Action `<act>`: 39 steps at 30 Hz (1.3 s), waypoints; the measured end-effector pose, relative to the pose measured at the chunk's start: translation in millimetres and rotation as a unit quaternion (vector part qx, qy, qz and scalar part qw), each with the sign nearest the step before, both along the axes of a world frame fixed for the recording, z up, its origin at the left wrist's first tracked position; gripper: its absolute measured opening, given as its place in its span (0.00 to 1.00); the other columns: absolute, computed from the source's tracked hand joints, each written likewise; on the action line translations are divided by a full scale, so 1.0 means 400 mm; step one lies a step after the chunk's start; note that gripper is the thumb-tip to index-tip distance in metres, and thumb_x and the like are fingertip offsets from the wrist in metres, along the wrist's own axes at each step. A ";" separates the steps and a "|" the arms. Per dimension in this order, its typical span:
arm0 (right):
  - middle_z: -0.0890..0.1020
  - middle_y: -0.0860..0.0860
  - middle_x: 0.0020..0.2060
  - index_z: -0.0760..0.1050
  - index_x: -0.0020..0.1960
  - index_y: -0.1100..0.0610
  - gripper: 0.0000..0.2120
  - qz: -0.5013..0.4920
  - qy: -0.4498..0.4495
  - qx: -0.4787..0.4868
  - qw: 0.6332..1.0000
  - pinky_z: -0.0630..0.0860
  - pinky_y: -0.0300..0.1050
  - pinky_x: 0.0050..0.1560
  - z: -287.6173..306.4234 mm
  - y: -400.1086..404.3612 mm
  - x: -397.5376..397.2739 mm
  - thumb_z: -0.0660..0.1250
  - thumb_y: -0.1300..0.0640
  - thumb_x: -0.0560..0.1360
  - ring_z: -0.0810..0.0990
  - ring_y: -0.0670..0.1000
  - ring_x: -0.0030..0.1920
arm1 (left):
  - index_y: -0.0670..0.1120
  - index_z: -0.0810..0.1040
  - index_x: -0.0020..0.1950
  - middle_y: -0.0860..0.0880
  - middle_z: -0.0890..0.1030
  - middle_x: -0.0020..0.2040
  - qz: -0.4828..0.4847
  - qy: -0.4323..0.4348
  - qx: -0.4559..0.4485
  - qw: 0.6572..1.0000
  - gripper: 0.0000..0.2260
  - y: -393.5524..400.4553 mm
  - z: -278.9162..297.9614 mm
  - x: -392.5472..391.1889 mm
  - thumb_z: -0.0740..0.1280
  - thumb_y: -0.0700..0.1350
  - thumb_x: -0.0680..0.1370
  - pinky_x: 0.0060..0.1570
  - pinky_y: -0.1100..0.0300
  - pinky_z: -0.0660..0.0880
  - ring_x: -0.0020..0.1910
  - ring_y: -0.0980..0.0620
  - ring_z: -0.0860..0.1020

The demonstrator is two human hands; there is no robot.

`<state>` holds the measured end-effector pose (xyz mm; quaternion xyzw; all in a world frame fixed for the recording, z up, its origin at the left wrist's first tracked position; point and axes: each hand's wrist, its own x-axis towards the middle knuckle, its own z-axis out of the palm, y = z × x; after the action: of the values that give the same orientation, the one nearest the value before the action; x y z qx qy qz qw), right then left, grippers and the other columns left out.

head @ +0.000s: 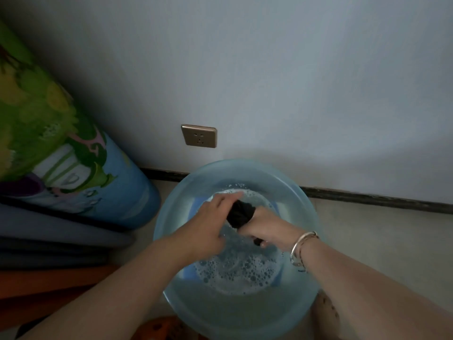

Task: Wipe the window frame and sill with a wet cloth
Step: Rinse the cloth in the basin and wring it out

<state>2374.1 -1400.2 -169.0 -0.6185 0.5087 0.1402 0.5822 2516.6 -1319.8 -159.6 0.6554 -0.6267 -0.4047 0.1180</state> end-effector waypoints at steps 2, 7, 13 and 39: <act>0.66 0.49 0.25 0.67 0.37 0.56 0.08 0.016 -0.013 0.080 0.997 0.61 0.39 0.25 0.019 0.010 0.013 0.62 0.67 0.70 0.64 0.46 0.24 | 0.58 0.52 0.74 0.53 0.58 0.69 -0.087 -0.110 -0.047 0.989 0.40 0.007 -0.005 0.000 0.65 0.32 0.69 0.50 0.55 0.76 0.62 0.51 0.68; 0.67 0.50 0.25 0.65 0.33 0.56 0.09 0.128 0.012 0.035 0.991 0.63 0.38 0.23 0.021 0.024 0.058 0.62 0.67 0.69 0.65 0.47 0.23 | 0.48 0.69 0.58 0.49 0.68 0.56 -0.142 -0.333 -0.076 0.929 0.20 -0.032 0.026 -0.023 0.69 0.33 0.70 0.34 0.56 0.71 0.47 0.48 0.76; 0.76 0.49 0.32 0.70 0.35 0.55 0.09 0.260 0.090 -0.275 0.921 0.71 0.41 0.32 -0.010 0.030 0.058 0.60 0.60 0.74 0.78 0.53 0.35 | 0.49 0.78 0.46 0.50 0.81 0.48 -0.110 -0.387 0.036 0.915 0.08 -0.064 0.018 -0.067 0.61 0.40 0.75 0.37 0.59 0.70 0.46 0.49 0.81; 0.68 0.48 0.46 0.62 0.49 0.53 0.23 0.298 -0.153 -0.417 0.845 0.68 0.39 0.37 -0.061 -0.010 -0.005 0.67 0.71 0.63 0.69 0.49 0.43 | 0.46 0.74 0.38 0.47 0.77 0.31 0.189 0.096 0.196 0.957 0.04 0.007 -0.026 -0.056 0.67 0.39 0.70 0.31 0.59 0.74 0.28 0.52 0.76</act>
<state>2372.1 -1404.1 -193.4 -0.9385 0.2148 -0.0148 0.2699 2494.2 -1317.0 -169.9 0.7303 -0.3856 -0.5509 0.1207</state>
